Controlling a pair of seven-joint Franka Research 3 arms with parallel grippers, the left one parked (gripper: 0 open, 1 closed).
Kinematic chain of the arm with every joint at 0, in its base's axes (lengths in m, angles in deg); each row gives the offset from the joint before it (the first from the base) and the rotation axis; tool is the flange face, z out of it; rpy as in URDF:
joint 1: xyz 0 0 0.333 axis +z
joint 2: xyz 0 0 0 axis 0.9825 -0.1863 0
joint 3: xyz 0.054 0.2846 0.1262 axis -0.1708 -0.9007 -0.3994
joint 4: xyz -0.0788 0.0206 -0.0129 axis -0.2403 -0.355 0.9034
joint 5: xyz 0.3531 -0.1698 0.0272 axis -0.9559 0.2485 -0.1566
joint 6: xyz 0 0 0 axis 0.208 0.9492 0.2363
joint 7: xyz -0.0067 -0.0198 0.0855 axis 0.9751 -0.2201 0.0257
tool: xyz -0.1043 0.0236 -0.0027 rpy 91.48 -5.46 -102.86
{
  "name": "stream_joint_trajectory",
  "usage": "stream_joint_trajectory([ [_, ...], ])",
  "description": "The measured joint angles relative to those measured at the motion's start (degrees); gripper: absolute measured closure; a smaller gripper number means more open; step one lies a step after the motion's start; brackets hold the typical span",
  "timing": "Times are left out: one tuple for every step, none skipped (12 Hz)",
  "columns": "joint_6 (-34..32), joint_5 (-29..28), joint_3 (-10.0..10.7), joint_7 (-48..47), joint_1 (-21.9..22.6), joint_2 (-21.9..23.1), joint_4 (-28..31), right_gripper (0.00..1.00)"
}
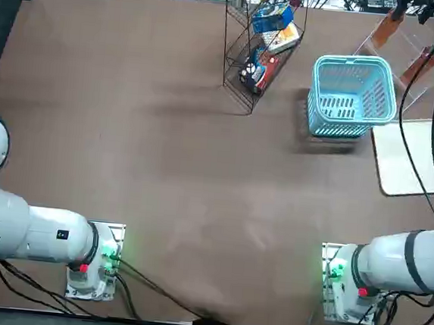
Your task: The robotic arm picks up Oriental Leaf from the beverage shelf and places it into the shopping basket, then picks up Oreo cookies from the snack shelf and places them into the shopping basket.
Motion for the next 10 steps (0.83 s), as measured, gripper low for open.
stream_joint_trajectory([
  [0.0, 0.0, 0.0, 0.0, 0.0, 0.0, 0.0, 0.0],
  [0.0, 0.0, 0.0, 0.0, 0.0, 0.0, 0.0, 0.0],
  [0.0, 0.0, 0.0, 0.0, 0.0, 0.0, 0.0, 0.0],
  [0.0, 0.0, 0.0, 0.0, 0.0, 0.0, 0.0, 0.0],
  [0.0, 0.0, 0.0, 0.0, 0.0, 0.0, 0.0, 0.0],
  [0.0, 0.0, 0.0, 0.0, 0.0, 0.0, 0.0, 0.0],
  [0.0, 0.0, 0.0, 0.0, 0.0, 0.0, 0.0, 0.0],
  [0.0, 0.0, 0.0, 0.0, 0.0, 0.0, 0.0, 0.0],
  [0.0, 0.0, 0.0, 0.0, 0.0, 0.0, 0.0, 0.0],
  [0.0, 0.0, 0.0, 0.0, 0.0, 0.0, 0.0, 0.0],
])
